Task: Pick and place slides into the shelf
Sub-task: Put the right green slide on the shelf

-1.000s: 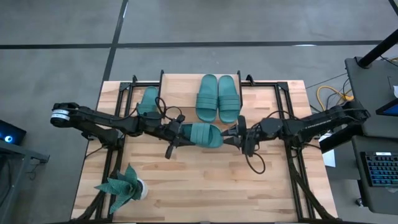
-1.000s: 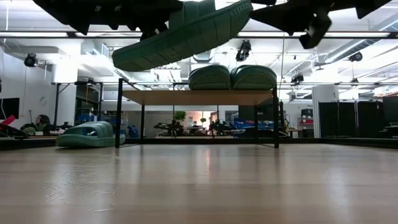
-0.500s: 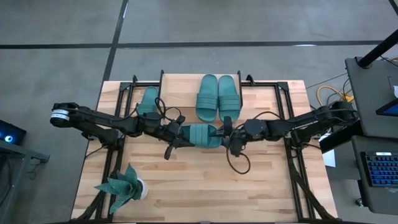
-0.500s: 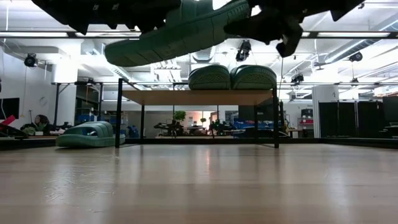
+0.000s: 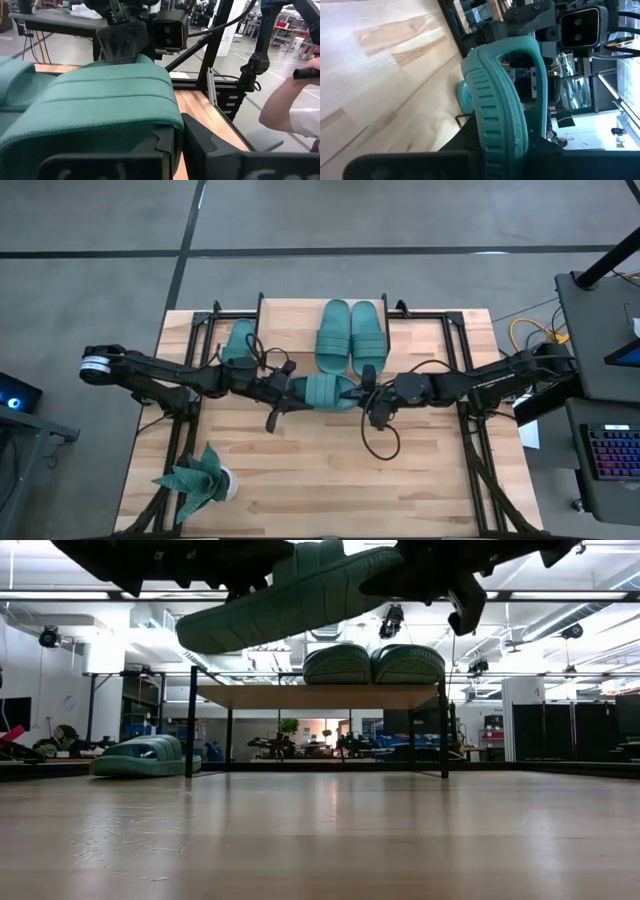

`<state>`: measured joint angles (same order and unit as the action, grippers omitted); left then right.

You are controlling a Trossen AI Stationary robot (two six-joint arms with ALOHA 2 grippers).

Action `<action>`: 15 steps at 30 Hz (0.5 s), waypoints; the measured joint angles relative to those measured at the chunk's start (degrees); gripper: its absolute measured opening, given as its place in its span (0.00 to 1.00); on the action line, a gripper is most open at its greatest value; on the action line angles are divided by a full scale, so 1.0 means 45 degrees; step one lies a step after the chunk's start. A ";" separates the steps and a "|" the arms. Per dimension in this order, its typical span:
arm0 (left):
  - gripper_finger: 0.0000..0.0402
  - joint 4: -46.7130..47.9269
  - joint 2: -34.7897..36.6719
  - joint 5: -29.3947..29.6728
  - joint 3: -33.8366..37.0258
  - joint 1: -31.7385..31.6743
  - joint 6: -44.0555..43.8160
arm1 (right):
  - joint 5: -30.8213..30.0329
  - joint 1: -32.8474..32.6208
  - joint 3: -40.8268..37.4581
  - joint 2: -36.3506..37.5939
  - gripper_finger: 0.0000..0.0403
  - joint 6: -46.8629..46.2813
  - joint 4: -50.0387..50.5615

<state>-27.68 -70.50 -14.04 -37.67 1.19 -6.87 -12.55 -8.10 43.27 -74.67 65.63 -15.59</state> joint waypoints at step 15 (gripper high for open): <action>0.44 0.0179 0.1429 -0.0097 0.0098 0.0010 0.3408 | -0.0408 0.0029 0.0015 0.0482 0.07 -0.0287 -0.0141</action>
<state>-26.88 -64.07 -14.48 -37.23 1.23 8.47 -14.38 -7.97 43.33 -72.50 64.34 -16.23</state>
